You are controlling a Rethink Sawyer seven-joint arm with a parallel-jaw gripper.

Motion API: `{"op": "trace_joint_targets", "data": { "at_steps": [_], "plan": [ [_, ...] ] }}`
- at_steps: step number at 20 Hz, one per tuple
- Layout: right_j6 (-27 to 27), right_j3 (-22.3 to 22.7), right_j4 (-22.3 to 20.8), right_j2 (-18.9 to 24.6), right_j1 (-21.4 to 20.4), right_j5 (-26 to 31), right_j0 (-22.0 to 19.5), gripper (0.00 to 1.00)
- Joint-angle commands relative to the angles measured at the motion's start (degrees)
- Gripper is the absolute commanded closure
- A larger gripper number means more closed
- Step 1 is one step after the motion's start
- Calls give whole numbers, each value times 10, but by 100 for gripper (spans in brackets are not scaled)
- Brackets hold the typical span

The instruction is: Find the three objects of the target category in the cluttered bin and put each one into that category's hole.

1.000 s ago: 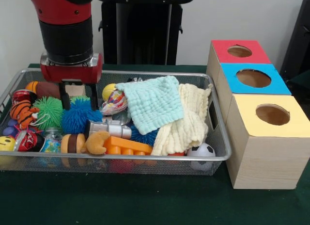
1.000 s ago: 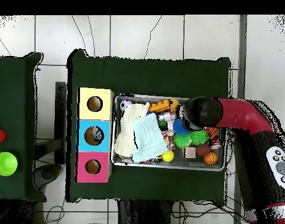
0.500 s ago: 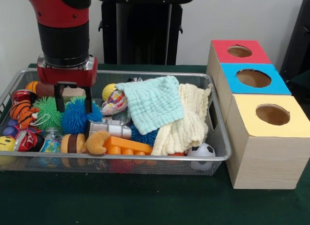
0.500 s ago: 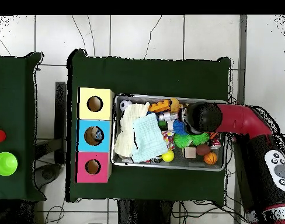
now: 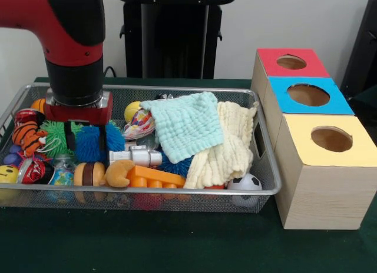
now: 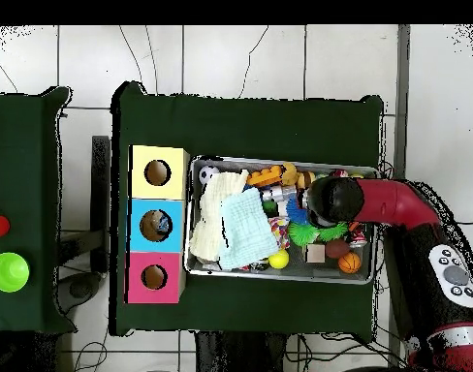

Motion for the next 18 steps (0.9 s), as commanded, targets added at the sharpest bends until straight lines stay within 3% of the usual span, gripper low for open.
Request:
{"op": "trace_joint_targets", "data": {
  "at_steps": [1, 8, 18],
  "plan": [
    [-63, -65, -51, -12, 79, -9, 4, 0],
    [-43, -91, -77, -15, 135, -64, 7, 0],
    [-31, -74, -70, -13, 143, -91, -12, 0]
  ]
}}
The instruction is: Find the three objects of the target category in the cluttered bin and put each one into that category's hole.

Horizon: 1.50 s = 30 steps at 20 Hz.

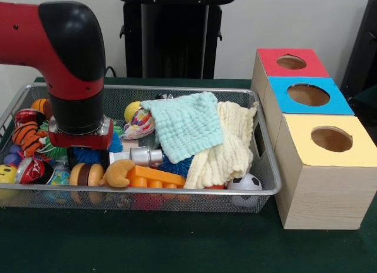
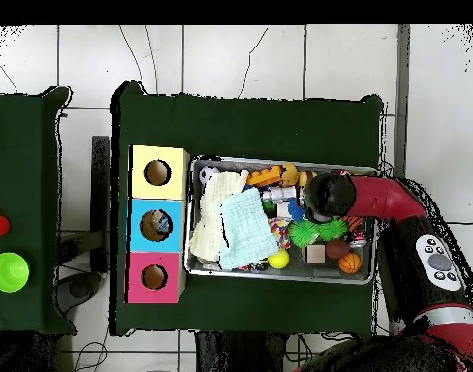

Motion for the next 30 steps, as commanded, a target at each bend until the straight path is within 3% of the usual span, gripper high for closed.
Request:
{"op": "trace_joint_targets", "data": {
  "at_steps": [1, 8, 14, 23, 30],
  "plan": [
    [-31, -22, -50, -12, 79, -91, -18, 0],
    [-74, -31, -54, -5, 72, -72, -34, 0],
    [-133, -33, -43, 6, 42, -16, -53, 0],
    [-134, 14, -8, 28, 1, 25, -73, 0],
    [-141, -8, -21, 32, 29, 14, -75, 0]
  ]
}}
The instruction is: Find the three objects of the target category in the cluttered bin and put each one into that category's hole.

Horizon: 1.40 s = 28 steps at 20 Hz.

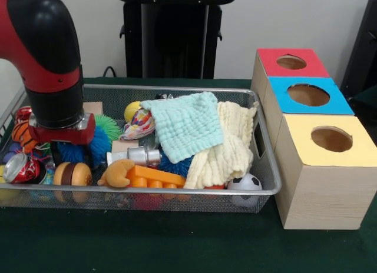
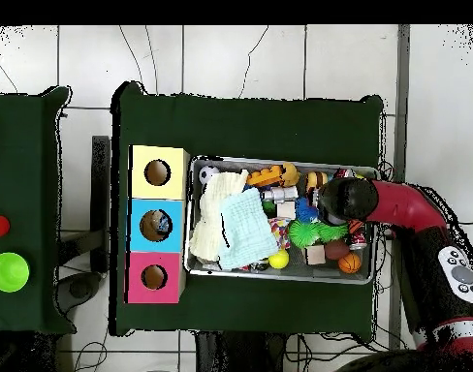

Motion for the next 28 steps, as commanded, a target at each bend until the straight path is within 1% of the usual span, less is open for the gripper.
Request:
{"op": "trace_joint_targets", "data": {
  "at_steps": [1, 4, 6, 11, 14, 18, 20, 22, 28],
  "plan": [
    [-141, -17, -34, 10, 37, 8, -28, 0],
    [-147, -20, -38, 12, 41, 8, -31, 0],
    [-160, -26, -40, 13, 37, 19, -34, 0],
    [-207, -51, -45, 17, 15, 65, -45, 0],
    [-244, -63, -42, 23, -6, 102, -56, 0],
    [-285, -84, -42, 32, -18, 139, -66, 0],
    [-298, -95, -42, 35, -16, 151, -68, 0],
    [-308, -106, -42, 37, -11, 158, -69, 0],
    [-317, -112, -41, 39, 2, 147, -73, 0]
  ]
}}
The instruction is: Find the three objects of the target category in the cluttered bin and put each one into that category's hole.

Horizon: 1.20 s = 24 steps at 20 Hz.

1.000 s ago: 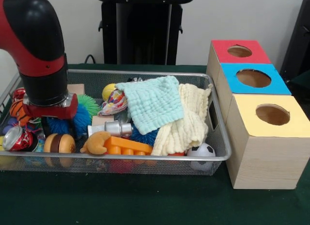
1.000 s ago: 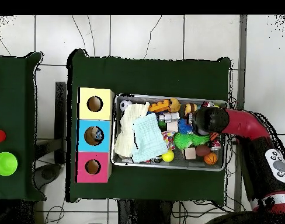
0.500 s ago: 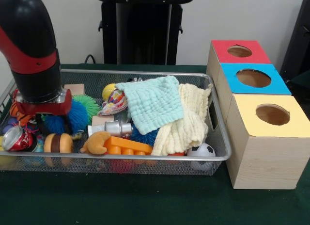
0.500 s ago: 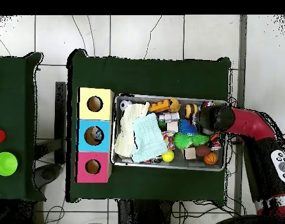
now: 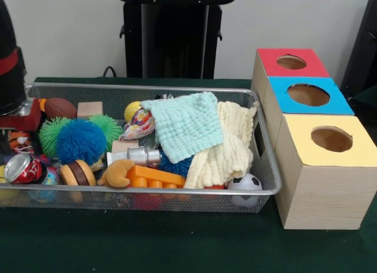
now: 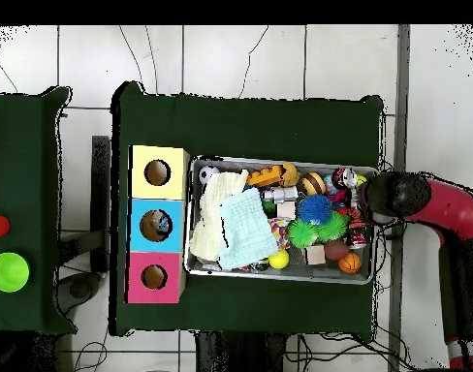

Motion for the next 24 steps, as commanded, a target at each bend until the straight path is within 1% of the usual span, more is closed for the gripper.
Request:
{"op": "trace_joint_targets", "data": {
  "at_steps": [1, 3, 8, 13, 16, 18, 22, 24],
  "plan": [
    [-192, -44, -35, 13, 9, 46, -11, 0],
    [-193, -48, -35, 12, 16, 44, -9, 0],
    [-189, -43, -33, 11, 25, 30, -11, 0],
    [-179, -28, -33, 10, 26, 15, -13, 0],
    [-173, -20, -28, 8, 27, 19, -13, 0],
    [-161, -7, -21, 8, 33, 20, -14, 0],
    [-124, 42, -9, 5, 42, -7, -22, 0],
    [-98, 73, 5, 7, 48, -18, -28, 0]
  ]
}}
